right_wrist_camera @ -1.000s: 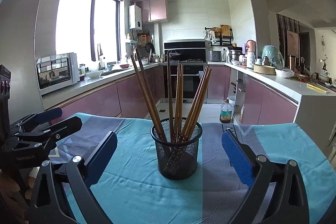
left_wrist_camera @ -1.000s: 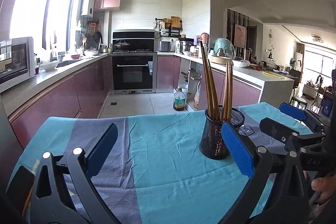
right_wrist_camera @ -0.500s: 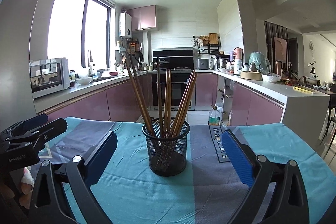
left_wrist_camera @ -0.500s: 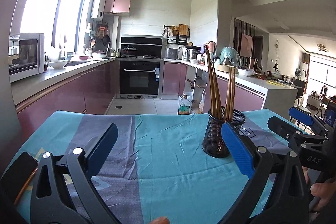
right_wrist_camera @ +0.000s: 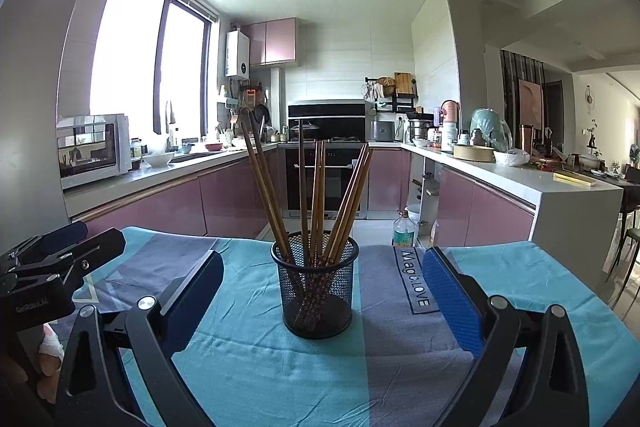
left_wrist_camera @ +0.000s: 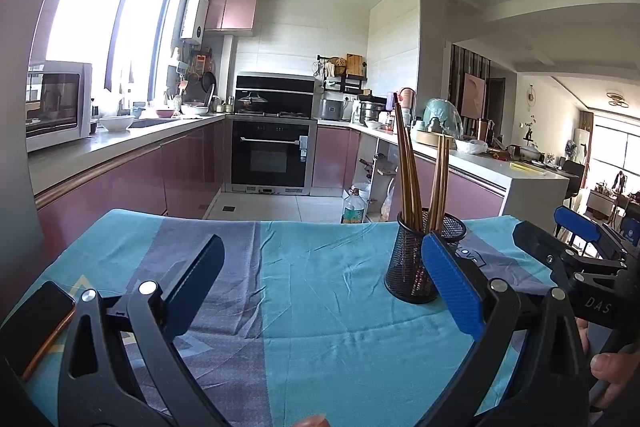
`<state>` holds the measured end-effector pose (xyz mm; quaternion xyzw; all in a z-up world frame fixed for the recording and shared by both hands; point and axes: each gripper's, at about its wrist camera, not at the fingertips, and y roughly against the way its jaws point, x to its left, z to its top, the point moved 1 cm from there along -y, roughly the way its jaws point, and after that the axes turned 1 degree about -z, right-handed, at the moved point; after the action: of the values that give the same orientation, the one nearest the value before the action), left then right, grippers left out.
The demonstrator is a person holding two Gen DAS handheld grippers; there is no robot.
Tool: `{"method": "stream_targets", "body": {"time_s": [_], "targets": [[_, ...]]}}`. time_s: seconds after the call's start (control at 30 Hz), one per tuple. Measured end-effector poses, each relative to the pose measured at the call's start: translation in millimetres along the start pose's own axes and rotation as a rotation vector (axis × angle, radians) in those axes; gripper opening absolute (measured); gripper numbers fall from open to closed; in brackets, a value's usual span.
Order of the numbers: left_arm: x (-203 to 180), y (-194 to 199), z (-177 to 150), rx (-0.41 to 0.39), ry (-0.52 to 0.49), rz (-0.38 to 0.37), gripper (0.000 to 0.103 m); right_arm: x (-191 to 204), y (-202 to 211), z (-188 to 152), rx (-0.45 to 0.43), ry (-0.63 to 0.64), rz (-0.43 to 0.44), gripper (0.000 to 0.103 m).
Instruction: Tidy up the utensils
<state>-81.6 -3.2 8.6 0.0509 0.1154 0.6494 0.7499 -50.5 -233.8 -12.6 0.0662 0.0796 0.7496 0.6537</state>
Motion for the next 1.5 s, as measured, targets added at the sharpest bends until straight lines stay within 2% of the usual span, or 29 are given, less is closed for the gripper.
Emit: {"method": "stream_targets", "body": {"time_s": [1.5], "targets": [[-4,3,-7,-0.004,-0.005,0.014,0.097,3,11,-5,-0.044,0.000,-0.031,0.096]]}}
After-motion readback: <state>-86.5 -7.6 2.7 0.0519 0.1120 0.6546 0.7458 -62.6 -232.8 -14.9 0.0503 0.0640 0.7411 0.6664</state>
